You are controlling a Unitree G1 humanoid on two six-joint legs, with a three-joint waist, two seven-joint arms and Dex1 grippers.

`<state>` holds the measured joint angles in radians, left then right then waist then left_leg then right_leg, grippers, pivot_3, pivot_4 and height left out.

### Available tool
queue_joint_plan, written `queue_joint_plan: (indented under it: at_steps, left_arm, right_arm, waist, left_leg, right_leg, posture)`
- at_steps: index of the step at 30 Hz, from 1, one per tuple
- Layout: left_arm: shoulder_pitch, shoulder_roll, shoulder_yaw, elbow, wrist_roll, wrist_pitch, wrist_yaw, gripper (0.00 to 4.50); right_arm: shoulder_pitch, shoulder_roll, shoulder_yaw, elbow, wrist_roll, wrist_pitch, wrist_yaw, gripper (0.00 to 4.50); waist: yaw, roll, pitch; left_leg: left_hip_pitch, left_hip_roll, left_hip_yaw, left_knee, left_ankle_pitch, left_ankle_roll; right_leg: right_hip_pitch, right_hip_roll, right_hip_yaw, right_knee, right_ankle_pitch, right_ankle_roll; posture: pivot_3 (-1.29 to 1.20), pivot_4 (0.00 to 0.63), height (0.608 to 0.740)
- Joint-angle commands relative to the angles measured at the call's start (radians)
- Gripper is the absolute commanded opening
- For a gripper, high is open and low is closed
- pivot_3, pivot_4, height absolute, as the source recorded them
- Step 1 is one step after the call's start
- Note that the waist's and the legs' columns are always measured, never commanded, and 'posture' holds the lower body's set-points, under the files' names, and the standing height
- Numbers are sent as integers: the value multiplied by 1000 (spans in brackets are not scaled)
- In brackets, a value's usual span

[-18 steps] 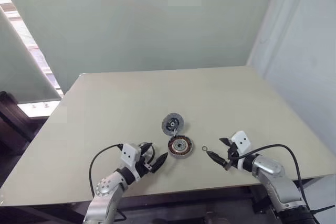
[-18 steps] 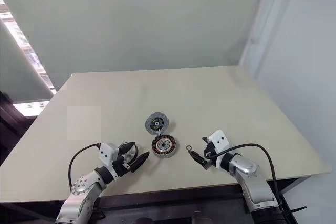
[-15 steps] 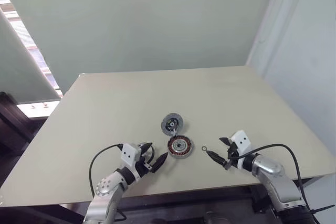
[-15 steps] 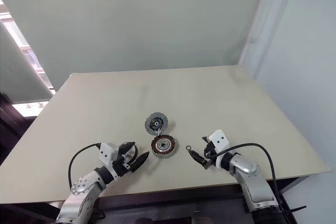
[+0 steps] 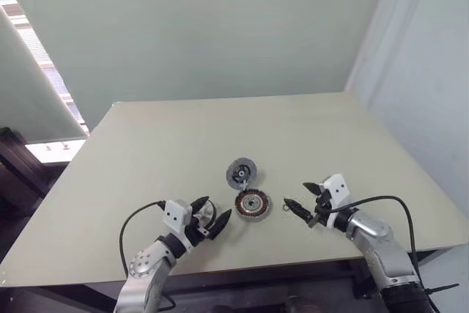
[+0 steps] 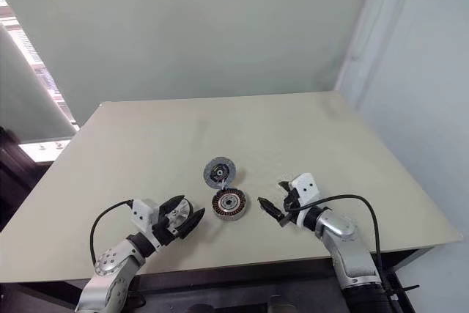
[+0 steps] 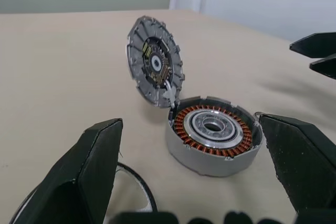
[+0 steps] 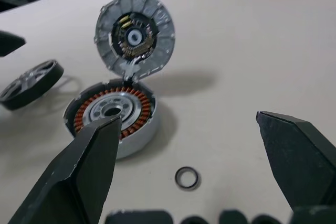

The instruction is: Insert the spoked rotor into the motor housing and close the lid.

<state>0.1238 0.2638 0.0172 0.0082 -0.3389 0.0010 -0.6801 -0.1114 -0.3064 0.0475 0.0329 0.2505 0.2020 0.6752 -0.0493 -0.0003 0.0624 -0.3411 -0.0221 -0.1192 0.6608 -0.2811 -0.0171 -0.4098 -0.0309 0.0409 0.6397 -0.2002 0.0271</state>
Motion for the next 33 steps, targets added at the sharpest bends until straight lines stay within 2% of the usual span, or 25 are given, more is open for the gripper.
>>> queue_joint_plan:
  at_steps: [1,8,14,33]
  left_arm:
    - [17,21,16,-80,-28,18,-8,4452]
    - [88,93,23,-160,-55,103,-30,4452]
    - [109,93,-5,-192,-51,139,-36,4452]
    - [79,127,-61,-196,-28,198,-66,4452]
  right_arm:
    - [-15,-3,-27,-41,23,30,-21,4500]
    - [-18,-44,7,-80,-6,153,-44,4500]
    - [-32,-47,27,-76,-26,225,-66,4500]
    - [-141,48,87,172,-98,179,-117,4500]
  waist:
    - [0,0,0]
    - [0,1,1]
    - [0,1,1]
    - [-1,1,1]
  left_leg:
    - [0,0,0,0,0,0]
    - [0,1,1,0,0,0]
    - [0,0,1,0,0,0]
    - [0,0,1,-1,0,0]
  right_leg:
    - [0,0,0,0,0,0]
    - [-1,0,0,0,0,0]
    - [-1,-1,0,0,0,0]
    - [-2,-1,0,0,0,0]
  posture:
    - [0,0,740]
    - [0,0,740]
    - [0,0,740]
    - [0,0,740]
